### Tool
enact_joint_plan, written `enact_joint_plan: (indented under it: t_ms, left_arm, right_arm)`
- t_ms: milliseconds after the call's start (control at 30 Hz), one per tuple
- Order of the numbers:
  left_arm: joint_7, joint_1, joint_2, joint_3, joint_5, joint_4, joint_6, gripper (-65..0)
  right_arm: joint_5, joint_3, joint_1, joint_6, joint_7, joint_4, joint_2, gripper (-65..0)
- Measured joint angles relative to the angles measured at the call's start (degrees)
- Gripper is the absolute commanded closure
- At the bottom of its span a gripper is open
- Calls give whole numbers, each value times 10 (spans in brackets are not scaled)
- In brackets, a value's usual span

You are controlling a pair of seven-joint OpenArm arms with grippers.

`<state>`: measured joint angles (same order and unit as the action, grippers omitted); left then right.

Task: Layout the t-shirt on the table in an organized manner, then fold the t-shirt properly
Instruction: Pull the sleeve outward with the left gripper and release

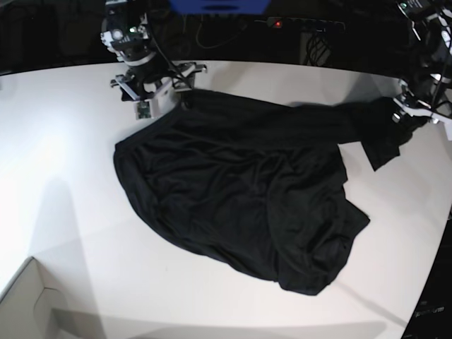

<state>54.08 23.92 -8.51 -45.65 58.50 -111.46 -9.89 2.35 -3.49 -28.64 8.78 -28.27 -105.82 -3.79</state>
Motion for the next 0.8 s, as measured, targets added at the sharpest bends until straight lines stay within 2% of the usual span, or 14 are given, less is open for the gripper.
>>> enact_joint_plan:
  t_ms: [200, 467, 500, 567, 633, 700, 800]
  left_arm:
    - [1, 0, 1, 0, -3, 43, 0, -4]
    - [-1, -11, -5, 54, -2, 80, 0, -5]
    - [0, -9, -5, 58, -2, 81, 0, -6]
    - [1, -7, -5, 68, -2, 81, 0, -11]
    - [3, -7, -5, 76, 0, 77, 0, -53]
    - [42, -6, -5, 71, 0, 57, 0, -133]
    - [85, -1, -5, 51, 2, 29, -2, -252]
  right_arm:
    - [1, 1, 0, 0, 2, 25, 0, -444]
    - [0, -30, 5, 0, 21, 57, -13, -427]
    - [1, -38, 12, 0, 20, 62, -12, -405]
    - [2, -48, 20, 0, 26, 73, -11, -315]
    - [3, -51, 21, 0, 24, 76, -10, -165]
    - [7, -46, 19, 1, 20, 78, -10, 0]
    - [10, -24, 17, 4, 17, 73, -10, -12]
